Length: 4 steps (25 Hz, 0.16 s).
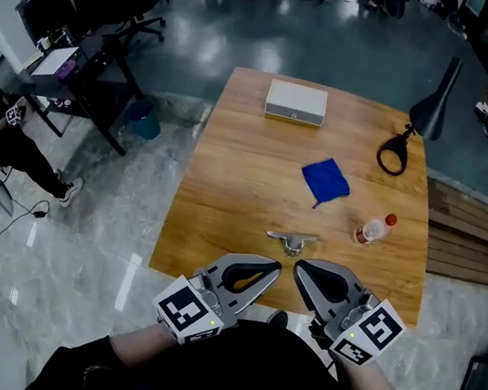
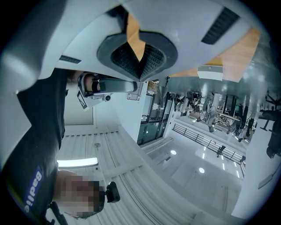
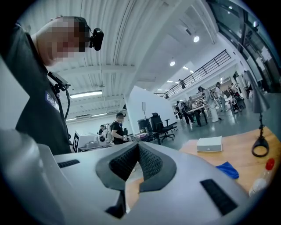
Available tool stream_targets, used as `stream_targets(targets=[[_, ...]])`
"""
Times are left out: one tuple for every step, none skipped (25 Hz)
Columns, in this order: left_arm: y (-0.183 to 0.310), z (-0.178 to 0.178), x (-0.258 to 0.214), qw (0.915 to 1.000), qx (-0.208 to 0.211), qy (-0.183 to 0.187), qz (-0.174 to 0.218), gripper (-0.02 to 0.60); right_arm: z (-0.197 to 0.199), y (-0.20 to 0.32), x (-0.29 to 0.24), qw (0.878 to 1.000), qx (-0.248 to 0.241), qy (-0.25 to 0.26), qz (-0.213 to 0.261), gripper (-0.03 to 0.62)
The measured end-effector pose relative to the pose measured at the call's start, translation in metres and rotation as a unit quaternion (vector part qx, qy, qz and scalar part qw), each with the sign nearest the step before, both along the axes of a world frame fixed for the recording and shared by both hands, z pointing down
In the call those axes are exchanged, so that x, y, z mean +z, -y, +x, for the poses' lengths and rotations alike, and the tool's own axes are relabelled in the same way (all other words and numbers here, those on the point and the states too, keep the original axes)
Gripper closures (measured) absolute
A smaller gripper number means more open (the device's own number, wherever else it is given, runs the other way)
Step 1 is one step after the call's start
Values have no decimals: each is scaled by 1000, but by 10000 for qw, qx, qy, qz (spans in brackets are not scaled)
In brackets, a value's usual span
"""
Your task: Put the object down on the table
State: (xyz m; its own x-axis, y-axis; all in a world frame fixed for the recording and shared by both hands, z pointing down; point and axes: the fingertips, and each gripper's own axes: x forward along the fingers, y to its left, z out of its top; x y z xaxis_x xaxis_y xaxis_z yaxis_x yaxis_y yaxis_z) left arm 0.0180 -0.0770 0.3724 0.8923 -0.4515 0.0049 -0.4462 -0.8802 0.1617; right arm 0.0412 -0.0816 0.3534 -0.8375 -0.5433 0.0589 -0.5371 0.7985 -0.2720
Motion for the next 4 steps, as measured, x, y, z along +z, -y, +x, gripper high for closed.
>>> stream_targets(targets=[[-1,-1,-1,10000,6,-6,-6,574,-1,-1,-1,10000,-4,-2,-3,589],[-3,-1,-2,10000,13,-11,-13,574,-2,-2,-3,10000,-9,-4,-5,589],[-4,-2,-3,10000,20,-16,-16,574,-3,-4,-4,10000,-15,-6,-5,589],[-5,-2,-5,10000,28,-21,-17,574,-4,-4,-5,10000,-23,-8,-5,589]])
